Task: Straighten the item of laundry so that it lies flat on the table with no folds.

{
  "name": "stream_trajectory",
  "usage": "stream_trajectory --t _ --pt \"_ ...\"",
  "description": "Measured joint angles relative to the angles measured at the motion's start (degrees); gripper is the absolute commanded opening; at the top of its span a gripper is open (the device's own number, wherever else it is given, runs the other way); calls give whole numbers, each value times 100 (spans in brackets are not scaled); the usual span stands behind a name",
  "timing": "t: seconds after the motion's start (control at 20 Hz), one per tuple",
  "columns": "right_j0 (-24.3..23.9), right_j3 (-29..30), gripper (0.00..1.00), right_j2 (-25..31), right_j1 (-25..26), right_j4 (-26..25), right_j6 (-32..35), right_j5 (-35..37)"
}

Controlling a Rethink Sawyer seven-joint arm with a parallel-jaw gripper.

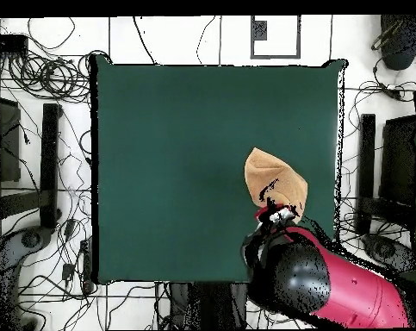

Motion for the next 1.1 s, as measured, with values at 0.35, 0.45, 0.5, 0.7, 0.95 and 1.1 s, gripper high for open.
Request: stream_trajectory --t 0.35,0.45,0.5,0.7,0.95,1.1 --pt "-6 -11 0 -1 -140 46 0 219" --pt "5 -17 0 -2 -183 117 0 314" --pt "33 -25 0 -2 -217 168 0 407" --pt "317 -80 0 -20 -373 458 0 974" --pt "928 -216 0 -104 -524 657 122 1662" --pt "1227 -285 0 -134 -556 798 294 1925"
